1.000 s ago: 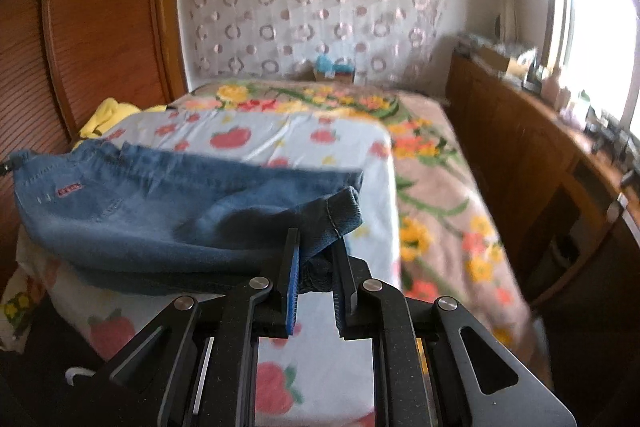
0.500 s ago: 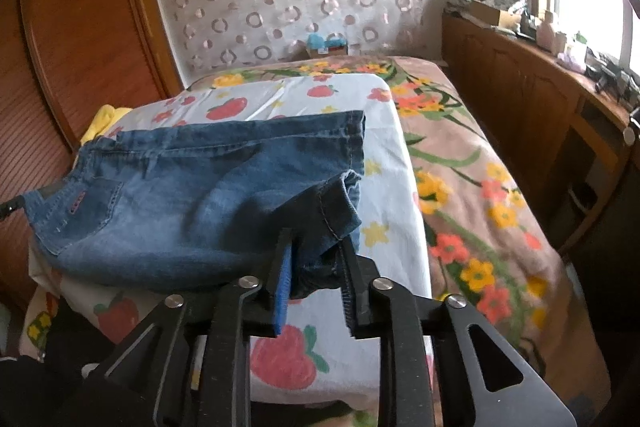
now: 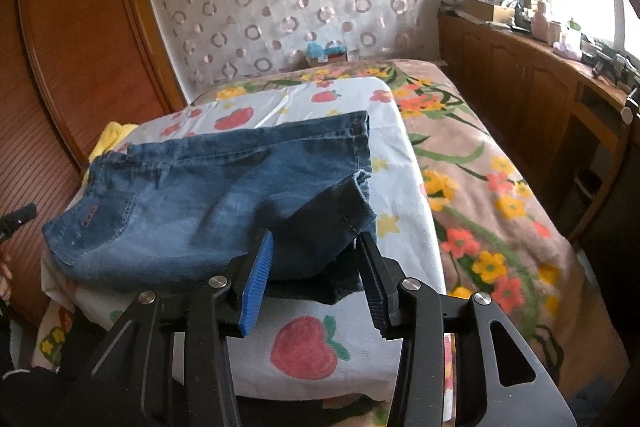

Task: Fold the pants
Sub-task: 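Lower the jeans onto the bed and open both tools, then grasp the jeans leg hem with the right tool and lay it over the jeans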

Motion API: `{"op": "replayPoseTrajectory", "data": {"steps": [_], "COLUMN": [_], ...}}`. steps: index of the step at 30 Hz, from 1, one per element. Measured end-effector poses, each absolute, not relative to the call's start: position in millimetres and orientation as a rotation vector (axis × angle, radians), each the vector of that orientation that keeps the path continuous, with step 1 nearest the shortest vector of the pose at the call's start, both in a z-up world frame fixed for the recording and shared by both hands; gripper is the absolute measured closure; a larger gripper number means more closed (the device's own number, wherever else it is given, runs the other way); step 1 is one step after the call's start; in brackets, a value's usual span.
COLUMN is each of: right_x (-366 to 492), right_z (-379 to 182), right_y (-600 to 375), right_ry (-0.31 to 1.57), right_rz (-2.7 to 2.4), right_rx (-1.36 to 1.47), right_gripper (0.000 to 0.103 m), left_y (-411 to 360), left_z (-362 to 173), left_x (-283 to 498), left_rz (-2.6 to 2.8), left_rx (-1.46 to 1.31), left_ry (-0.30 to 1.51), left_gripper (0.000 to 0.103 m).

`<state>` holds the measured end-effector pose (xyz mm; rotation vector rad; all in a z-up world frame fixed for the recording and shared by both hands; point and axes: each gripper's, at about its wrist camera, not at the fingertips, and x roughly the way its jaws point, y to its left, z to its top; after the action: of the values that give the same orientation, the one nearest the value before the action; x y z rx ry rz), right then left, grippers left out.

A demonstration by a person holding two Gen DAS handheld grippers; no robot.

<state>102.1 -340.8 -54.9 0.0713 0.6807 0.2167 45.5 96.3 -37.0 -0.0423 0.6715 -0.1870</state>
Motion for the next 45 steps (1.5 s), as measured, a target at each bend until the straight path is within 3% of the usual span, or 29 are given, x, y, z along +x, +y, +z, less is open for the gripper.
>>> {"op": "replayPoseTrajectory", "data": {"steps": [20, 23, 25, 31, 36, 45], "right_x": [115.2, 117.0, 118.1, 118.6, 116.8, 120.0], "right_z": [-56.5, -57.2, -57.0, -55.6, -49.7, -20.9], "right_y": [-338.7, -336.7, -334.7, -329.2, -324.8, -296.4], "right_ry": [0.720, 0.718, 0.715, 0.707, 0.681, 0.604], "right_rz": [0.196, 0.189, 0.190, 0.222, 0.240, 0.327], "right_rx": [0.091, 0.082, 0.065, 0.044, 0.041, 0.006], "right_gripper": [0.060, 0.076, 0.095, 0.096, 0.099, 0.102], "left_y": [19.1, 12.4, 9.2, 6.2, 2.5, 12.5], "left_z": [-70.2, -79.0, -86.6, -91.6, -92.5, -79.0], "left_x": [84.9, 89.8, 93.8, 87.8, 88.2, 86.6], "left_rz": [-0.309, -0.327, -0.344, -0.326, -0.328, -0.297], "left_rx": [-0.012, -0.011, -0.019, -0.014, -0.012, -0.046], "left_ry": [0.735, 0.764, 0.798, 0.781, 0.772, 0.794], "left_gripper": [0.065, 0.065, 0.065, 0.064, 0.058, 0.057]}}
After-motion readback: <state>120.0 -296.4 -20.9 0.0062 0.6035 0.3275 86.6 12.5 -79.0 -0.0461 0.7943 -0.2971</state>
